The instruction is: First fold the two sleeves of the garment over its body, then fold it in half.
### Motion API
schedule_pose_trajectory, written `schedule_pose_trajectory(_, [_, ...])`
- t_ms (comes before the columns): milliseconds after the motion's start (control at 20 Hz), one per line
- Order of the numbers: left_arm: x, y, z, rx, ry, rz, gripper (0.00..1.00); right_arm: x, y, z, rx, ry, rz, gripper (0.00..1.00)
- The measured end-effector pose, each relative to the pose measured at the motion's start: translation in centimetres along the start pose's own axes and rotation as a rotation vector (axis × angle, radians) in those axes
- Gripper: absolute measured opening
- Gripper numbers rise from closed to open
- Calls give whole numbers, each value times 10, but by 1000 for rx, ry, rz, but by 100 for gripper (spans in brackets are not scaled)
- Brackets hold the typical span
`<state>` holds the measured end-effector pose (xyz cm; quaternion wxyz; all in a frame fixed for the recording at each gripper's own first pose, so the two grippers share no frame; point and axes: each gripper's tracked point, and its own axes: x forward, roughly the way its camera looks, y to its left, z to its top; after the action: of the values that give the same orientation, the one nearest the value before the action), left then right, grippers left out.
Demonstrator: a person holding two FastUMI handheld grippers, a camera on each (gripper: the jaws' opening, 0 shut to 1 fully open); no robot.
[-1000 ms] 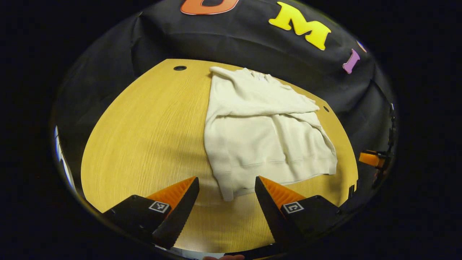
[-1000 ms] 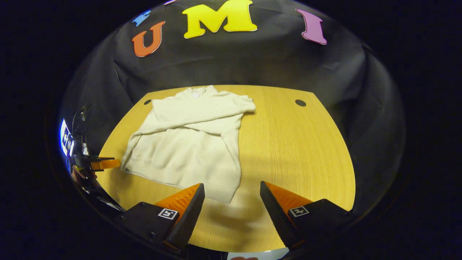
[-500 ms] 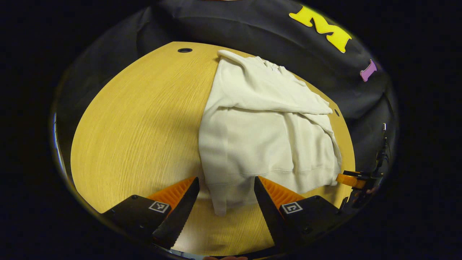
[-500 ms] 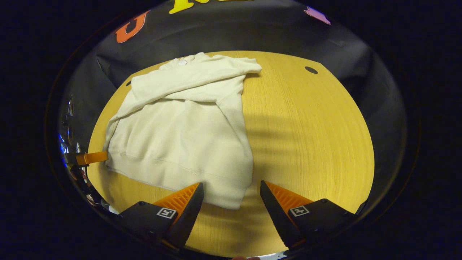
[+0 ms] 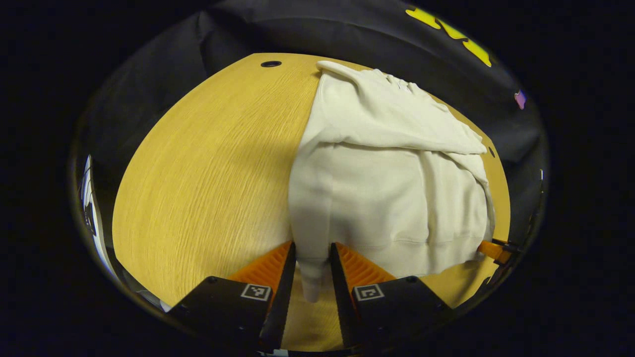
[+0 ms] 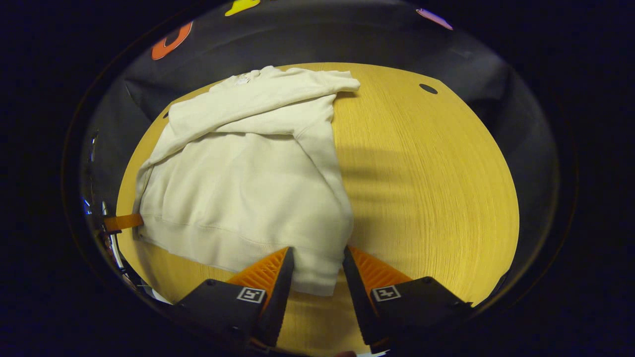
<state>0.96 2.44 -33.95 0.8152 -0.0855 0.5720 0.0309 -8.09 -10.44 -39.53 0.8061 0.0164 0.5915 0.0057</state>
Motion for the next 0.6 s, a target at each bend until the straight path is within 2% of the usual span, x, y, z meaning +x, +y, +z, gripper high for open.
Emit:
schedule_pose_trajectory(100, [-6, 2, 0, -21, -23, -15, 42, 1, -1, 0, 9, -6, 12, 51])
schedule_pose_trajectory(150, [-10, 3, -2, -23, -19, -29, 42, 2, 0, 0, -2, -6, 7, 52])
schedule_pose_trajectory(200, [-9, 6, -3, -4, -4, -28, 42, 3, 7, 1, -1, -13, 36, 53])
schedule_pose_trajectory(250, [-10, 6, -5, 12, 14, -29, 39, 2, 5, 0, 10, -10, 26, 49])
schedule_pose_trajectory(300, [-8, 5, -5, 19, 24, -34, 30, 5, 8, 1, 11, -7, 19, 23])
schedule_pose_trajectory(450, [-7, -3, -2, 20, 19, -77, 9, 3, 11, 5, 53, -16, 34, 23])
schedule_pose_trajectory(500, [-9, -6, -4, 15, 20, -99, 7, 6, 12, 4, 84, -7, 46, 6])
schedule_pose_trajectory(600, [-15, -10, -2, 12, 0, -130, 4, 2, 13, 6, 121, -8, 74, 6])
